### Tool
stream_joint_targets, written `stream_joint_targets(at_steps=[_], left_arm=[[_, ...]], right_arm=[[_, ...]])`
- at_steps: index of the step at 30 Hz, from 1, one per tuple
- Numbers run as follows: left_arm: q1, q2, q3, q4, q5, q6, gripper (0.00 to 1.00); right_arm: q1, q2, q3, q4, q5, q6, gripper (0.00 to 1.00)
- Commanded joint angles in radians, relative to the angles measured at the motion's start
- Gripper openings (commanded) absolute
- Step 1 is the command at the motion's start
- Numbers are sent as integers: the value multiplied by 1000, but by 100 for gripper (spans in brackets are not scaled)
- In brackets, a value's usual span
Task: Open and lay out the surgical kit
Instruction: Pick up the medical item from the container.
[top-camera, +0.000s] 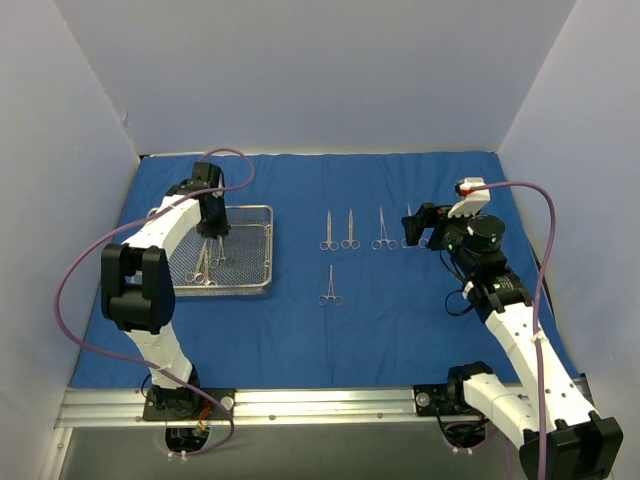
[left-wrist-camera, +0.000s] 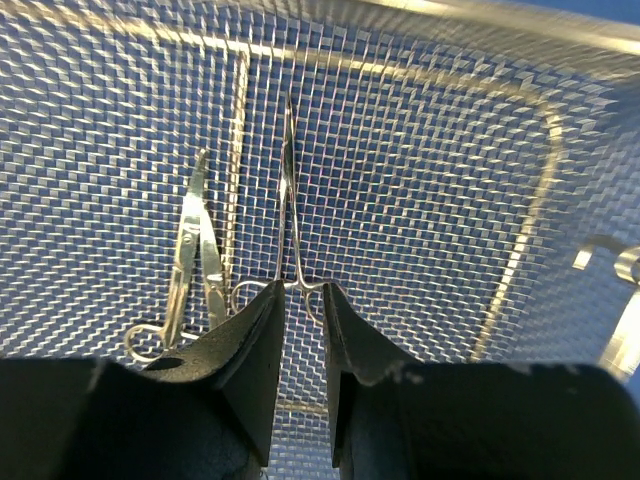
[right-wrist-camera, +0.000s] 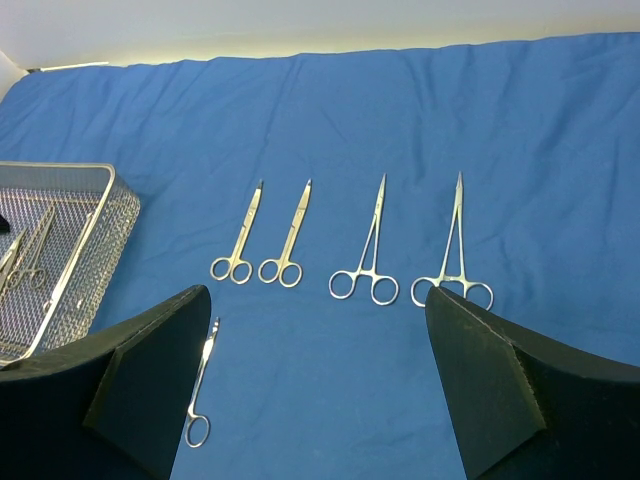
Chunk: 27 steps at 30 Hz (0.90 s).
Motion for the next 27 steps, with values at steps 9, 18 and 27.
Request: stream_joint_targets(at_steps=[9, 18, 27], left_arm=[[27, 99, -34, 55, 28, 16, 36], [42, 81, -53, 50, 21, 70, 36], [44, 108, -50, 69, 34, 107, 34]], right_arm=[[7, 9, 16, 26, -12, -13, 84], [7, 5, 13, 24, -9, -13, 84], [7, 6, 11, 27, -12, -13, 84]])
